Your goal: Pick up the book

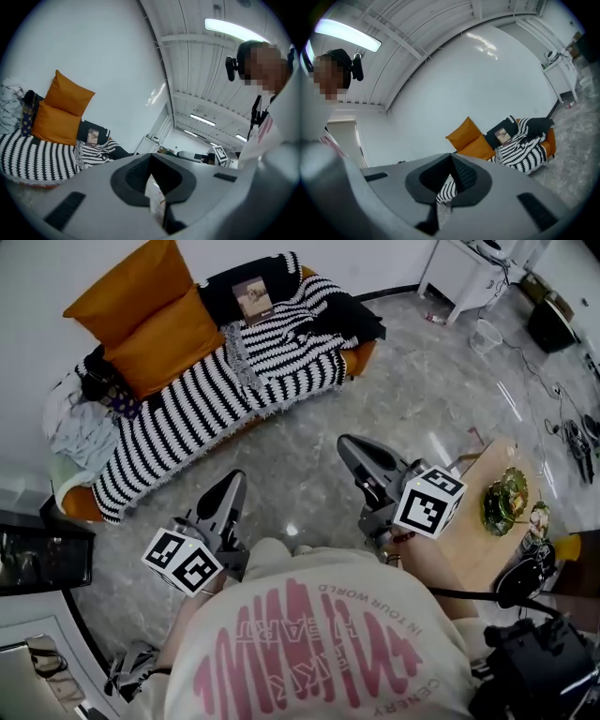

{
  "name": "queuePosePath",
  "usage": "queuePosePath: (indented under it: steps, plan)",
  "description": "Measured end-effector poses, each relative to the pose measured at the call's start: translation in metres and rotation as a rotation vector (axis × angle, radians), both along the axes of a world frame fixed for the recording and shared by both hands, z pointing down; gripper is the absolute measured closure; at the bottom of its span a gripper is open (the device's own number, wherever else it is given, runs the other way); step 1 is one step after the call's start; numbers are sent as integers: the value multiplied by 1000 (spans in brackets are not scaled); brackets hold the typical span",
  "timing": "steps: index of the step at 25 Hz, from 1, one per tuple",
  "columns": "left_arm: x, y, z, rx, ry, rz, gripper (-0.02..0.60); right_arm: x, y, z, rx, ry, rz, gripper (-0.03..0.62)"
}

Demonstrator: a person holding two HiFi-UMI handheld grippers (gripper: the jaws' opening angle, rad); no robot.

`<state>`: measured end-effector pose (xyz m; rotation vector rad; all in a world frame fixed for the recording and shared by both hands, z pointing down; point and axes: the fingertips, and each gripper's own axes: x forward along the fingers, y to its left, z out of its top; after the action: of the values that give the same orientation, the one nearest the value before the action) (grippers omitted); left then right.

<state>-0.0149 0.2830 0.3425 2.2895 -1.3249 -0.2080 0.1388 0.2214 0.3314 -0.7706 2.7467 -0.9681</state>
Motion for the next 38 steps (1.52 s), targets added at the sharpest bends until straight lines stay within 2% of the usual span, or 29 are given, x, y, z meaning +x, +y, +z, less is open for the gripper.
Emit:
queuePosePath:
  steps: [9, 18, 24, 33, 38]
  plan:
    - [-6, -33, 3, -11, 4, -2, 575, 1, -28, 8, -17, 8, 13, 588]
    - [0, -88, 10, -12, 16, 62, 575, 15, -70, 13, -29, 16, 82, 587]
    - [-22, -141, 10, -37, 12, 95, 575, -6, -114, 14, -40, 30, 118, 588]
    - [-57, -213, 7, -51, 6, 137, 575, -51, -183, 8, -47, 22, 121, 588]
    - [-78, -252, 9, -46, 6, 151, 575, -66, -221, 13, -47, 25, 166, 587]
